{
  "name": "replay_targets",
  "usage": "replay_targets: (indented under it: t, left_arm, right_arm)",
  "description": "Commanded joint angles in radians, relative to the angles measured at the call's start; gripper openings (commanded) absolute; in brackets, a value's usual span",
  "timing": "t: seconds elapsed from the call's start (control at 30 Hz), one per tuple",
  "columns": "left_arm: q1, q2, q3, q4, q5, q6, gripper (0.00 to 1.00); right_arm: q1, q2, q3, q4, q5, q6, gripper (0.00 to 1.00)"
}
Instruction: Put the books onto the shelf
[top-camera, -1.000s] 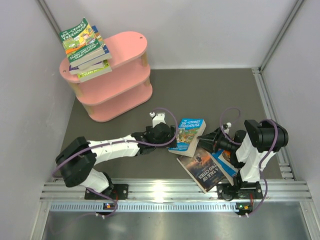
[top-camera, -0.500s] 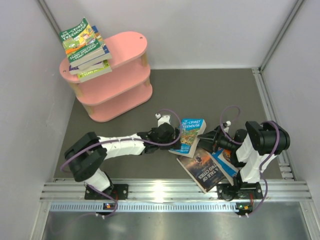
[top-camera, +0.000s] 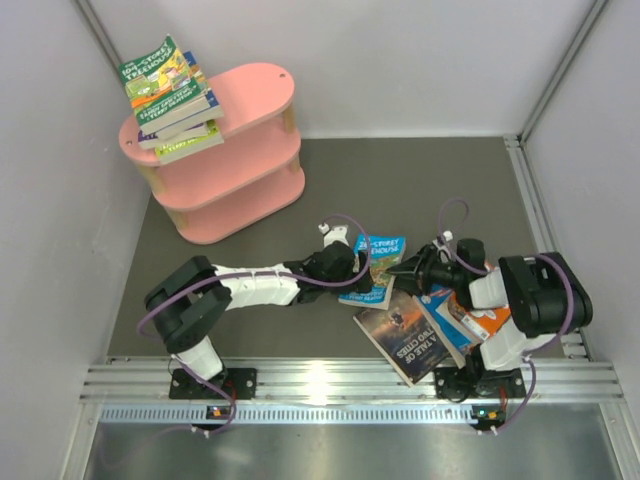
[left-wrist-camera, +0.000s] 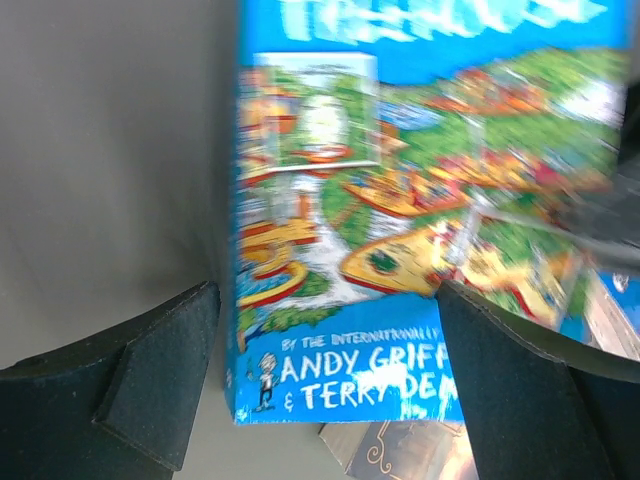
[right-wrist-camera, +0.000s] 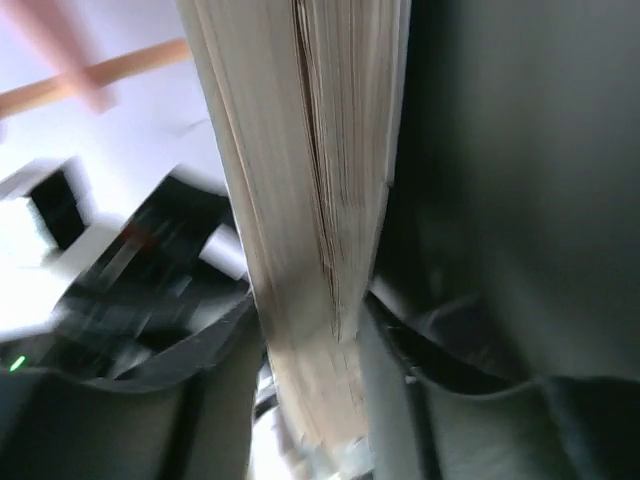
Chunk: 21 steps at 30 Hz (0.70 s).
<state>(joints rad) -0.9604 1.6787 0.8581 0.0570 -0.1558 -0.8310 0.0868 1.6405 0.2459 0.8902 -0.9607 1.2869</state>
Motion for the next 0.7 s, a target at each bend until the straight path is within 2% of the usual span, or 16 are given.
replay_targets:
  t: [0.0,0.1,0.13,0.23,0.27,0.33,0.43,0.67]
  left_arm:
    - [-0.035,0.009,-0.007,-0.023,0.053,0.012,0.95]
    - [-0.035,-0.008,-0.017,-0.034,0.042,0.018,0.95]
    - [-0.035,-0.013,-0.021,-0.042,0.036,0.020,0.95]
    - [-0.035,-0.020,-0.027,-0.049,0.029,0.020,0.95]
    - [-0.035,-0.028,-0.028,-0.054,0.027,0.020,0.95]
    - [-0.035,-0.043,-0.034,-0.054,0.004,0.020,0.96]
    - [-0.031,-0.109,-0.042,-0.137,-0.037,0.024,0.98]
    - [0.025,-0.438,-0.054,-0.347,-0.172,0.064,0.99]
  right_arm:
    - [0.093,-0.117,0.171,-0.704,0.335,-0.423,0.39]
    - [0.096,-0.179,0.196,-0.757,0.355,-0.469,0.28]
    - [0.093,-0.185,0.205,-0.767,0.355,-0.472,0.19]
    - [0.093,-0.192,0.210,-0.787,0.356,-0.474,0.03]
    - [0.093,-0.195,0.210,-0.793,0.356,-0.474,0.00]
    - [0.093,-0.212,0.211,-0.801,0.356,-0.477,0.00]
    - [0.093,-0.252,0.220,-0.824,0.352,-0.477,0.00]
    - [0.162,-0.315,0.341,-0.826,0.336,-0.422,0.00]
